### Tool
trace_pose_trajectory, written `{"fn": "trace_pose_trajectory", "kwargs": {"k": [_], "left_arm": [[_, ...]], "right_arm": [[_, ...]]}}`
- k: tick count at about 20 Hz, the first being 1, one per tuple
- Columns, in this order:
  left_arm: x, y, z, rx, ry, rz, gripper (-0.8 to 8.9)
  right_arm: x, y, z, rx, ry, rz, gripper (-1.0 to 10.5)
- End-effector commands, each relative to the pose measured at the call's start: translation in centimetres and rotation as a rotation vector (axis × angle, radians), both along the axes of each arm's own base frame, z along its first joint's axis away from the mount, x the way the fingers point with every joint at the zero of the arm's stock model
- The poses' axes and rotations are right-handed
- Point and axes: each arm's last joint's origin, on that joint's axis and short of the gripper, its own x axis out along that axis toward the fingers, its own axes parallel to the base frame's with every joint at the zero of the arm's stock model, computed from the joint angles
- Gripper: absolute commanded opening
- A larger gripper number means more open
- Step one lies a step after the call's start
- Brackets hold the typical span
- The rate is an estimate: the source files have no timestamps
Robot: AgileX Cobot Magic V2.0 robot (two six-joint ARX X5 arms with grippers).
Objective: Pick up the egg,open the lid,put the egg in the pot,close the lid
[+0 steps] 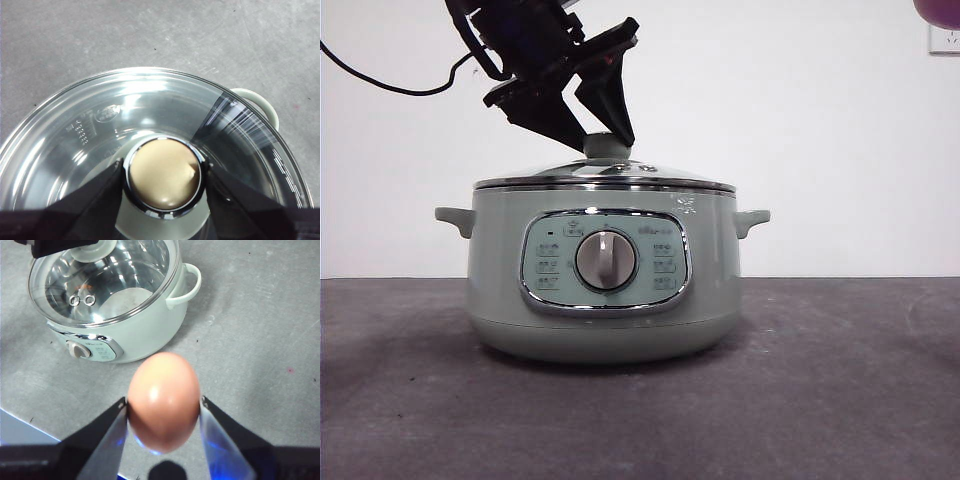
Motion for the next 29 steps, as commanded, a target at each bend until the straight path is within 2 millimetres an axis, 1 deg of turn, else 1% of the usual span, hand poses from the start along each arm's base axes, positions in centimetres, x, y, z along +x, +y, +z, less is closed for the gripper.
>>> {"fn": "trace_pose_trajectory", "kwargs": {"k": [1,6,10,16,19,22,24,27,29], "left_arm": [[-0.1,-0.3,-0.3,-0.006,0.027,-0.012,-0.08],[-0.1,-0.2,-0.2,-0.007,0.025,-0.010,-0.08],[-0.5,0.0,0.7,-0.023,-0.003,-0.011,-0.08],[-1.7,1.4,3.4,-0.062,-0.075,0.002,-0.08],[-2.6,2.6,5.1,-0.085,-0.118,0.018,-0.08],[-4.4,4.1,7.4,-0.108,-0.168,0.031,-0.08],[-6.1,5.5,9.1,-0.124,-0.206,0.044,-0.08],[-9.4,7.8,11.3,-0.102,-0.258,0.072,-0.08],[-11.7,9.3,12.2,-0.056,-0.282,0.100,-0.08]], "right_arm": [[0.0,0.0,0.1,0.004,-0.009,0.003,-0.2],[0.0,0.0,0.1,0.005,-0.009,0.003,-0.2],[0.0,0.0,0.1,0.005,-0.009,0.003,-0.2],[0.0,0.0,0.1,0.004,-0.009,0.003,-0.2],[0.3,0.1,0.1,0.005,-0.012,0.003,-0.2],[1.1,0.6,0.1,0.033,-0.021,0.029,-0.2],[2.2,1.4,0.2,0.080,-0.035,0.078,-0.2],[4.7,3.1,0.0,0.124,-0.056,0.135,-0.2],[6.8,4.8,-0.4,0.135,-0.060,0.178,-0.2]]}}
